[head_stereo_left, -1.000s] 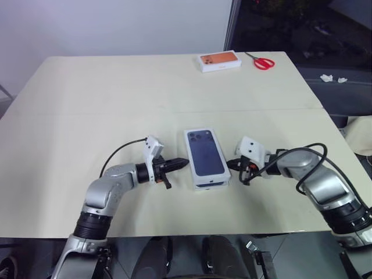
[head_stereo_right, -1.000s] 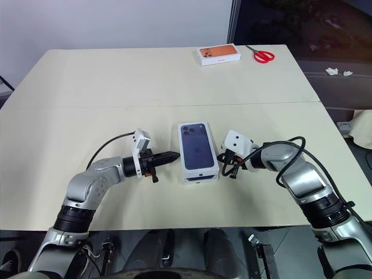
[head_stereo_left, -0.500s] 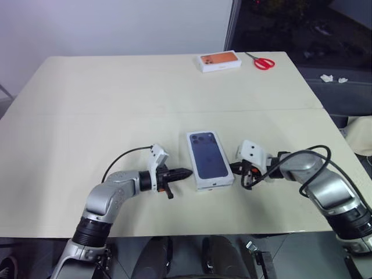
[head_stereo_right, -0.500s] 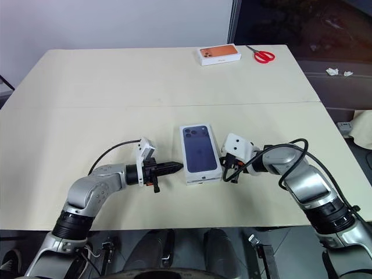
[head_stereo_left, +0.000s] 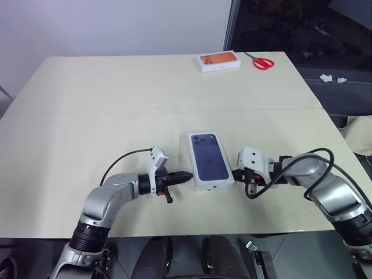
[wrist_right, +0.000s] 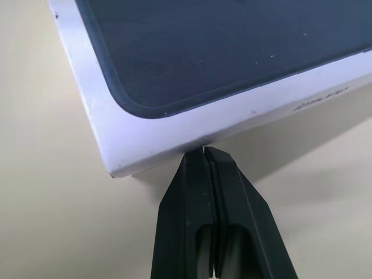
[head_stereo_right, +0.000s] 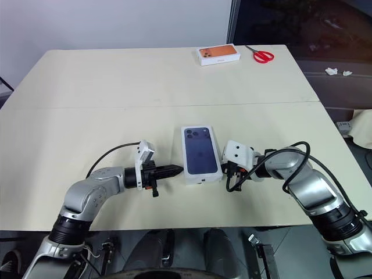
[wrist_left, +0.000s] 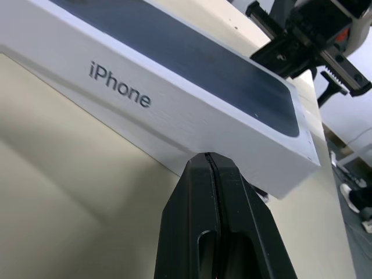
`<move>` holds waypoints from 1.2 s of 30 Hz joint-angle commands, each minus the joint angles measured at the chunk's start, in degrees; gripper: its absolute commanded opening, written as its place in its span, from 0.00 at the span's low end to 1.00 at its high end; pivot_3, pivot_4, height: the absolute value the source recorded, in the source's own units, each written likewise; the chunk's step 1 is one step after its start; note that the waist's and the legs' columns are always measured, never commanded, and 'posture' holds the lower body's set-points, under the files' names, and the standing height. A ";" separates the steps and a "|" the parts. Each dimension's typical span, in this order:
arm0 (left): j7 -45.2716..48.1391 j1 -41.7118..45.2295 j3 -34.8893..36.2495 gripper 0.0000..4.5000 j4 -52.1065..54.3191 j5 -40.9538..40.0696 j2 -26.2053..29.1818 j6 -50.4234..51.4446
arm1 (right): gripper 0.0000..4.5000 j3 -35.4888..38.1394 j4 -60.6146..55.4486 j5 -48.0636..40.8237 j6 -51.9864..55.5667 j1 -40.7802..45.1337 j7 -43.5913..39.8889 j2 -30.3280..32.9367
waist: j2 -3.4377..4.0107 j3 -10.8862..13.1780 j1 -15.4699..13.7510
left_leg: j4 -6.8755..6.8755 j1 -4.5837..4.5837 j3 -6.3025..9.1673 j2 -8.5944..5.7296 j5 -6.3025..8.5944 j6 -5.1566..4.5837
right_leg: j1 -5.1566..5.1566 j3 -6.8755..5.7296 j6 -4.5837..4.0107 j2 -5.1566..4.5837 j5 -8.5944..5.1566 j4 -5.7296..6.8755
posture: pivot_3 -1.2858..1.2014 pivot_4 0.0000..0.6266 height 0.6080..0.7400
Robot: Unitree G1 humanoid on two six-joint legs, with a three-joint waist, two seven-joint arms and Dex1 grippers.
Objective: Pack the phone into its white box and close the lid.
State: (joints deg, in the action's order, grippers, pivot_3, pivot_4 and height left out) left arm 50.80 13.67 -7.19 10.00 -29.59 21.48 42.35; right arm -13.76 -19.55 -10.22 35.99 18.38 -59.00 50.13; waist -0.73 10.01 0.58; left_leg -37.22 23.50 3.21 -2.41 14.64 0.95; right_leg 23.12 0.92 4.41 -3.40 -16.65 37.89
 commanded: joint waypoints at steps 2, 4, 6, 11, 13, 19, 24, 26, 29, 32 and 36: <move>0.84 -1.34 0.22 0.00 2.51 -1.64 1.51 -0.06 | 0.01 -1.17 -3.22 0.89 -2.21 -0.43 -0.33 0.07 | 0.00 0.00 0.01 | 0.00 0.00 0.00 0.00 0.00 0.00 | 0.00 0.00 0.00 0.00 0.00 0.00 | 0.52 0.24 1.00; 0.92 -1.90 0.62 0.00 1.99 -1.53 2.32 -0.72 | 0.01 -1.95 -2.69 1.93 -3.11 -0.77 0.11 -0.15 | 0.00 0.00 0.02 | 0.00 0.00 0.00 0.00 0.00 0.00 | 0.00 0.00 0.00 0.00 0.00 0.00 | 0.52 0.24 1.00; 0.98 -2.02 0.94 0.00 1.53 -1.61 2.76 -1.16 | 0.01 -2.25 -2.14 2.49 -3.61 -0.61 0.58 -0.62 | 0.00 0.00 -0.02 | 0.00 -0.01 0.00 0.00 0.00 0.00 | 0.00 0.00 0.00 0.00 0.00 0.00 | 0.52 0.24 1.00; 0.89 -1.51 1.74 0.00 0.74 -1.76 3.90 -1.77 | 0.01 -3.07 -0.45 4.85 -5.77 -0.54 0.99 -0.62 | 0.00 -0.01 0.01 | 0.00 -0.03 0.00 0.00 0.00 0.00 | -0.02 0.00 0.00 0.00 0.00 0.00 | 0.52 0.24 1.00; 0.89 -0.96 2.23 0.00 0.18 -1.80 4.12 -2.07 | 0.01 -3.39 0.99 6.71 -7.78 -0.78 0.65 0.68 | 0.00 -0.01 0.01 | 0.00 -0.04 0.00 0.00 0.00 0.00 | -0.02 0.00 0.00 0.00 0.00 0.01 | 0.52 0.24 1.00; -5.60 6.16 9.64 0.00 -2.59 -7.28 -2.77 -0.74 | 0.01 2.72 8.97 4.93 -10.36 4.20 1.32 0.43 | 0.00 -0.01 -0.61 | -0.16 -0.05 0.02 -0.02 0.00 0.00 | -0.14 -0.06 0.00 -0.04 0.00 0.02 | 0.52 0.24 1.00; -6.80 7.35 8.98 0.00 -5.88 -5.27 -5.32 -3.37 | 0.01 5.05 14.03 6.10 -13.96 6.29 6.34 -3.69 | -0.02 -0.03 -0.66 | -0.07 -0.07 -0.01 -0.03 -0.02 0.03 | -0.09 -0.01 0.00 0.02 0.00 0.00 | 0.52 0.24 1.00; -6.34 7.23 7.65 0.00 -6.00 -4.58 -5.60 -4.11 | 0.01 6.66 13.60 4.14 -12.98 6.60 7.52 -5.91 | -0.01 -0.02 -0.73 | -0.06 -0.07 -0.01 -0.02 -0.06 0.10 | -0.07 0.00 0.00 0.04 0.00 0.03 | 0.52 0.24 1.00; -5.92 6.48 5.35 0.00 -5.80 -4.76 -7.08 -3.94 | 0.01 11.55 8.40 -5.51 -4.95 6.87 7.69 -10.95 | -0.01 -0.03 -0.88 | -0.09 -0.07 0.00 -0.01 -0.06 0.11 | -0.07 0.00 0.00 0.04 0.00 0.08 | 0.52 0.24 1.00; -5.09 5.11 3.43 0.00 -4.69 -4.76 -7.82 -4.46 | 0.01 12.35 2.56 -10.85 -0.78 3.79 5.67 -11.79 | -0.01 -0.03 -1.07 | -0.08 -0.06 0.00 -0.02 -0.06 0.10 | -0.07 0.01 0.00 0.03 0.00 0.07 | 0.52 0.24 1.00; -4.23 4.60 2.19 0.00 -3.68 -4.89 -7.61 -4.36 | 0.01 9.71 -1.73 -11.62 0.73 -0.91 4.37 -10.03 | -0.02 -0.04 -1.32 | -0.09 -0.06 0.04 -0.02 -0.04 0.08 | -0.11 -0.02 0.00 0.01 0.00 0.02 | 0.52 0.24 1.00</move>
State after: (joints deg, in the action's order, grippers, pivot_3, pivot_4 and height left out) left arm 45.64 18.01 -4.29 3.72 -34.30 13.65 39.03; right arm -4.04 -18.62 -21.06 36.51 17.83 -54.01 39.15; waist -0.75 9.97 -0.75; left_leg -37.31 23.44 3.24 -2.44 14.60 1.02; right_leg 23.00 0.90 4.41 -3.40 -16.65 37.91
